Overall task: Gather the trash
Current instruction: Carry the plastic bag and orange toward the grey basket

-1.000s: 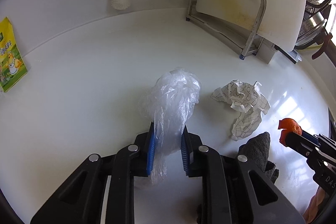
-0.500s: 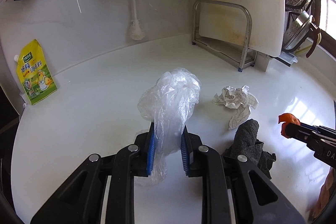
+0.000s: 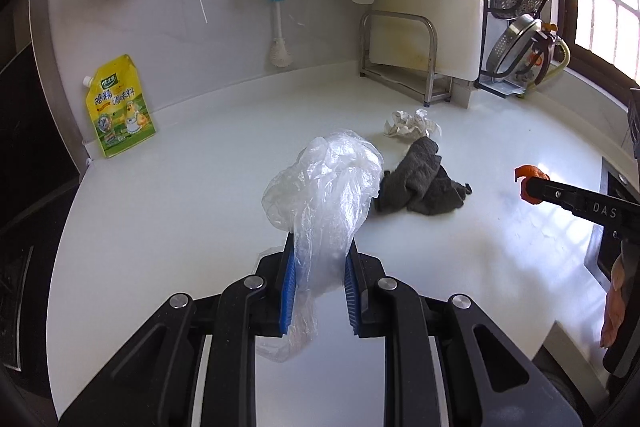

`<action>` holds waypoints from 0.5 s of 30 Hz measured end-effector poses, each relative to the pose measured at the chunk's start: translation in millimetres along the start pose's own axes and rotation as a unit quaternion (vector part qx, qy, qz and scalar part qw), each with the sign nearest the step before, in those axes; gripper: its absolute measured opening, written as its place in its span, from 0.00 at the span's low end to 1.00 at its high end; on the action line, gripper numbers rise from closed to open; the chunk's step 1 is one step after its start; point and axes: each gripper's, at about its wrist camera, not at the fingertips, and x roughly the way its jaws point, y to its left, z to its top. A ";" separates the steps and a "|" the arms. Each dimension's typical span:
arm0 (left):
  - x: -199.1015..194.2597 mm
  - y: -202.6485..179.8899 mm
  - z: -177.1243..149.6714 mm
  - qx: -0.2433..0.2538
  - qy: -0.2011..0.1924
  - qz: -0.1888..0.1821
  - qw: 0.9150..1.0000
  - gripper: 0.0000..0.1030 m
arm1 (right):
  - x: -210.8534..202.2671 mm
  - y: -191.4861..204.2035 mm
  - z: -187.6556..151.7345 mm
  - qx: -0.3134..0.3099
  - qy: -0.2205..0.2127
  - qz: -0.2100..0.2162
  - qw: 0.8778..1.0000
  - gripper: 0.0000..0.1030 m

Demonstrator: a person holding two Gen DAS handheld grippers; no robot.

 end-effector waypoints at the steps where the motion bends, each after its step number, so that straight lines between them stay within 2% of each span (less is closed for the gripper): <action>1: -9.0 2.5 -6.4 -0.001 0.002 -0.001 1.000 0.20 | -12.0 4.9 -7.5 -0.003 -0.009 -0.001 1.000 0.22; 4: -33.8 7.8 -24.0 -0.001 0.005 0.000 1.000 0.20 | -43.7 15.1 -32.1 0.007 -0.015 0.007 1.000 0.22; 8: -59.9 7.8 -45.1 -0.015 0.013 -0.018 1.000 0.20 | -79.9 30.5 -68.2 0.018 -0.010 0.010 1.000 0.22; 15: -96.3 -12.1 -80.2 -0.005 0.024 -0.050 0.998 0.20 | -127.7 52.8 -128.5 0.036 -0.008 0.011 0.999 0.22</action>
